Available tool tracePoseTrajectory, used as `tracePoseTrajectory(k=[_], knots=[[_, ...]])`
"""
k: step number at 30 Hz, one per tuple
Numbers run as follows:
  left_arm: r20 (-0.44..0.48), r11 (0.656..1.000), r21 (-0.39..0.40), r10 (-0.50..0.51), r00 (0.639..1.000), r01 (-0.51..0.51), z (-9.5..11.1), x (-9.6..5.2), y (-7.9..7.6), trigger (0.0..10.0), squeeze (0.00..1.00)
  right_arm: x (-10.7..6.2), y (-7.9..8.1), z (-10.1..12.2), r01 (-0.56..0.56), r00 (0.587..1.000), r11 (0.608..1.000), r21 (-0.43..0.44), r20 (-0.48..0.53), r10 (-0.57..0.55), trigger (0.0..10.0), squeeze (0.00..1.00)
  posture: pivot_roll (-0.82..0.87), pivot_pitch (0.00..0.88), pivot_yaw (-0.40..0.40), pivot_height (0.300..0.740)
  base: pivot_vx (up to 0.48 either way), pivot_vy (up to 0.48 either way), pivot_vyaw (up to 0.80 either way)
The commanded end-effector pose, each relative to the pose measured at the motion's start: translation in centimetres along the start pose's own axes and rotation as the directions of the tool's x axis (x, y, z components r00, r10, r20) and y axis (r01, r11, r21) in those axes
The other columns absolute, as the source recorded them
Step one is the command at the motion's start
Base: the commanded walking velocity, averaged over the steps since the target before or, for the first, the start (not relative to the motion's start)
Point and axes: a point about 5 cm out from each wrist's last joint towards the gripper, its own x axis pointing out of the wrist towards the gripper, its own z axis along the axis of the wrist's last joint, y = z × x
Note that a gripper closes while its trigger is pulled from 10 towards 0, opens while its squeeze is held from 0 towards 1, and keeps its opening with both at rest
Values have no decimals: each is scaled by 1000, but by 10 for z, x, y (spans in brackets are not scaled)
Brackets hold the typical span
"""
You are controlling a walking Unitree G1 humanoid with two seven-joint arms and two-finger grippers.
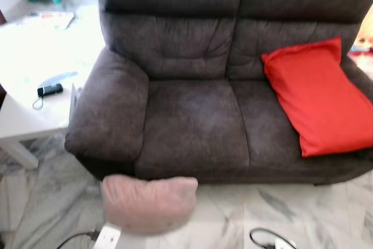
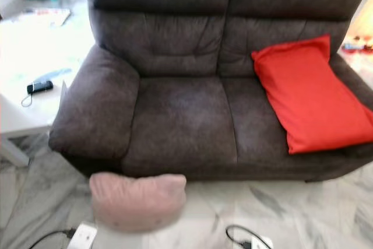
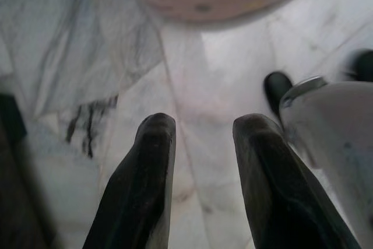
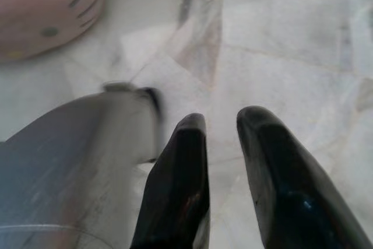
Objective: Move the pillow to the sofa from floor
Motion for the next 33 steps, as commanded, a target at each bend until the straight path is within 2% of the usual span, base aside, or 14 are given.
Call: tracePoseTrajectory(k=[1, 10, 33], knots=[[-30, 1000, -7, -12, 999, 12, -6, -1, -5, 10000, 0, -1, -6, -4, 16, 1000, 1000, 7, -11, -16, 10000, 0, -39, 87, -22, 740, 0, 398, 0], [-27, 1000, -6, -14, 1000, 14, -6, -1, -6, 10000, 0, -1, -6, -4, 15, 1000, 1000, 4, -12, -15, 10000, 0, -38, 92, -23, 740, 0, 388, 0], [-12, 1000, -26, -14, 1000, 14, -4, -1, -6, 10000, 0, -1, -5, -2, -5, 1000, 1000, -5, 3, 5, 10000, 0, -38, 91, -25, 740, 0, 0, 0]])
